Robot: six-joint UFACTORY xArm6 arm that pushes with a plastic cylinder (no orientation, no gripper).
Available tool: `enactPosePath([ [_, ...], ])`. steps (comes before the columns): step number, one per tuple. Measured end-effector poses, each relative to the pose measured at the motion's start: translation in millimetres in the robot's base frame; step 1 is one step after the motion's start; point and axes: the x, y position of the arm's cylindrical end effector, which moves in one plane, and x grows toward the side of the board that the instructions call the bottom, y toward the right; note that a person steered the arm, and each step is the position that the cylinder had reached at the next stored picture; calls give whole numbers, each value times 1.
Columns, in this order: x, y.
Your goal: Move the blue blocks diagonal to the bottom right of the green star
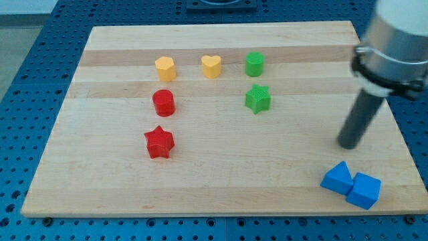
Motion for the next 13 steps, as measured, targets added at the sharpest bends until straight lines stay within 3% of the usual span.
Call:
enactPosePath([
  [2,14,21],
  [3,100,40],
  [5,103,33],
  [10,102,-88],
  [11,95,-117],
  [12,59,-135],
  [13,56,-106],
])
